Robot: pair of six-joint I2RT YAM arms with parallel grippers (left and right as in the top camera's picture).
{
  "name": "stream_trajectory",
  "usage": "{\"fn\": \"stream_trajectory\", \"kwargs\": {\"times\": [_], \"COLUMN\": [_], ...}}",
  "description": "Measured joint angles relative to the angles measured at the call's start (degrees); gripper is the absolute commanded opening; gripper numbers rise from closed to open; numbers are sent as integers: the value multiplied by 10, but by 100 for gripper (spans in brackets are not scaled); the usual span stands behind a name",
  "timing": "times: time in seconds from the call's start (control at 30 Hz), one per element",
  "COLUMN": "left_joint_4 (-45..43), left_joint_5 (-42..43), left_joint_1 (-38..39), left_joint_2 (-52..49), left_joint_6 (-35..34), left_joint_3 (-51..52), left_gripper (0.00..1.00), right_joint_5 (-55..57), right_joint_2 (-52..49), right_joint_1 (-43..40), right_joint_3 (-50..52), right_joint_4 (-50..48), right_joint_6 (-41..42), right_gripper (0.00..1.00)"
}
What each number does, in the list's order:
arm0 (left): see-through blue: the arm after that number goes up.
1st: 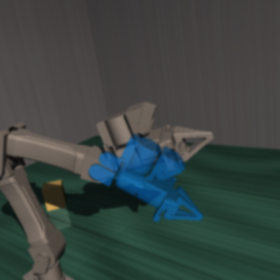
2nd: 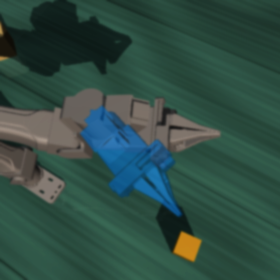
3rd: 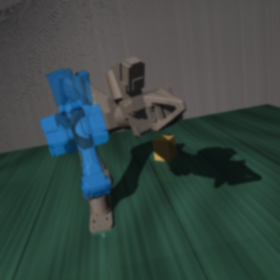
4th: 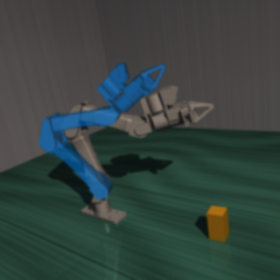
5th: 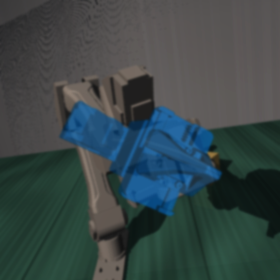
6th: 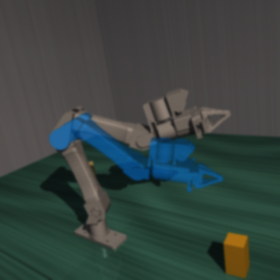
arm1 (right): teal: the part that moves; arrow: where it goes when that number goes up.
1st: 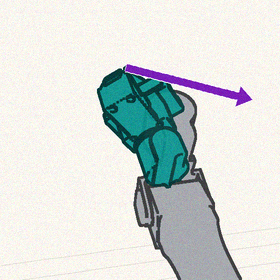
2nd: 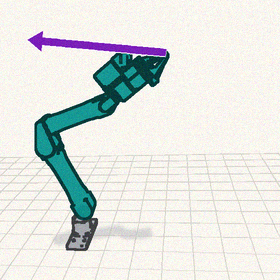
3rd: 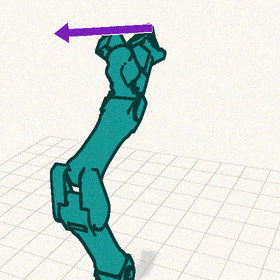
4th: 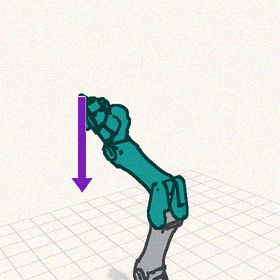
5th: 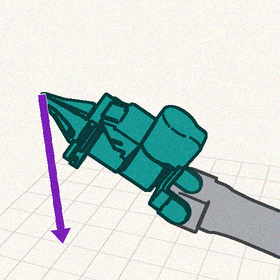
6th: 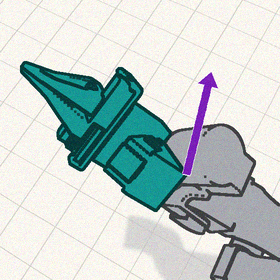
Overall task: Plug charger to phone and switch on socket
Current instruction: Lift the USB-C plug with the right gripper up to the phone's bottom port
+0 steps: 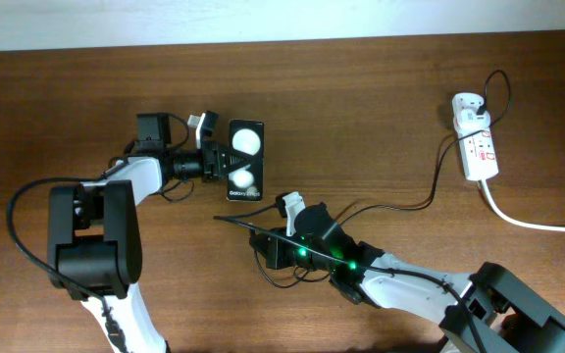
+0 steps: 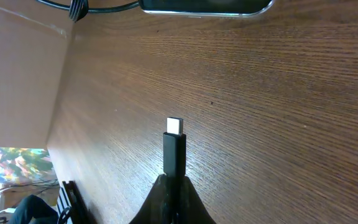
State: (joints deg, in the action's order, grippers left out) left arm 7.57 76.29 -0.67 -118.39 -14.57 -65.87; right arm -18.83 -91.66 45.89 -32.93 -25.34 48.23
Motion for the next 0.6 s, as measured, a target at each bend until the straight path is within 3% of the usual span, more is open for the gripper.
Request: {"fn": "stream_trajectory", "kwargs": {"times": [0.3,0.6], "left_joint_4": [-4,-16], "left_joint_5": [-20,-28], "left_joint_1": [0,12], "left_joint_2": [0,0], "left_joint_6": [-64,-76], "left_joint_3": [0,0], "left_gripper": [0,0], "right_joint_5": [0,42], "right_joint_2": [0,0], "right_joint_1": [0,0], "right_joint_3": [0,0], "right_joint_4": [-4,-38], "right_joint_6": [0,0], "right_gripper": [4,4]}}
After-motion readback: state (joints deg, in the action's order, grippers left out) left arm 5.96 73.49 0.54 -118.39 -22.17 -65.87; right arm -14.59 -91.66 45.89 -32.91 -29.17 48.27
